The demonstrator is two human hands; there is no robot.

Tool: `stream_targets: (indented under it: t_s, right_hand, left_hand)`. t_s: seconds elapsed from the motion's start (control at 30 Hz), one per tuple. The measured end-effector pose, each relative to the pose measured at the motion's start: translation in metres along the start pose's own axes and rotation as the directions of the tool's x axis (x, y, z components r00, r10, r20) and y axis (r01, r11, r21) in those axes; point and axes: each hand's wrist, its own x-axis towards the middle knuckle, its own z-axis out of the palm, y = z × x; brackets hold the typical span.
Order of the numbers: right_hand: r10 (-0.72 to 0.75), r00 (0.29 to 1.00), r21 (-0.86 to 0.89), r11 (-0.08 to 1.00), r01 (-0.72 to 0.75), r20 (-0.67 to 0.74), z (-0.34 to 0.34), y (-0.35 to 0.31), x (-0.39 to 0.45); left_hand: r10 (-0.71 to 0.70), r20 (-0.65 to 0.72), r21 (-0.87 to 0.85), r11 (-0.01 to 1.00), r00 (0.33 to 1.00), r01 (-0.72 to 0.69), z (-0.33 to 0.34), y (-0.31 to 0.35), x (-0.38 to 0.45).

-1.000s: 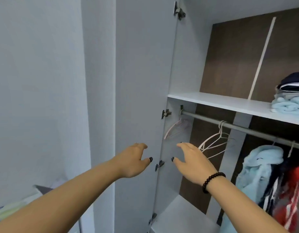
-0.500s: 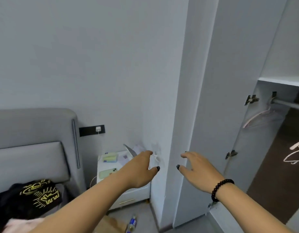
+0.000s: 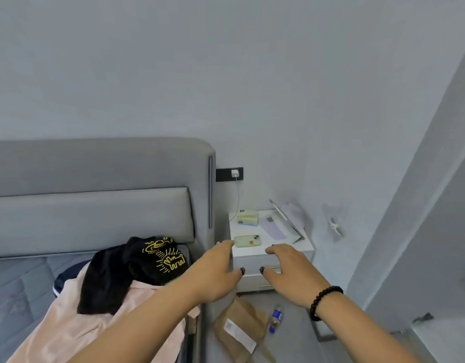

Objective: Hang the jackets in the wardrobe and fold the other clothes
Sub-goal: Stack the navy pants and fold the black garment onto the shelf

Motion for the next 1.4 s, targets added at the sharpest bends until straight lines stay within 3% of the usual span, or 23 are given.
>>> stream_targets:
  t_s: [0.47,0.8,1.03,1.3,1.4]
  right_hand:
    - [-0.109,0.954,-0.007,0.993,0.116,0.278,0.093,-0.059,0.146]
    - [-0.203,0.889,-0.011,0.974,0.227,0.411,0.111,-0.063,0.275]
    - [-0.183,0.855,0.015,0.979,0.201,0.485,0.142,-0.075,0.342]
    - [-0.081,0.815,-0.013,0.994,0.108,0.574,0.201,-0.102,0.439]
    - [-0.051,0.791,-0.02,0.997,0.079,0.61,0.231,-0.106,0.472]
  left_hand:
    - [-0.367,-0.044,-0.176,0.918,0.929,0.355,-0.015,-0.169,0.043]
    - [-0.639,-0.1,-0.413,0.724,0.763,0.553,-0.014,-0.245,0.111]
    - [-0.731,-0.021,-0.534,0.585,0.682,0.611,-0.022,-0.314,0.155]
    - [-0.769,0.166,-0.599,0.418,0.617,0.683,-0.027,-0.432,0.23]
    - [-0.789,0.167,-0.617,0.383,0.591,0.687,-0.021,-0.471,0.266]
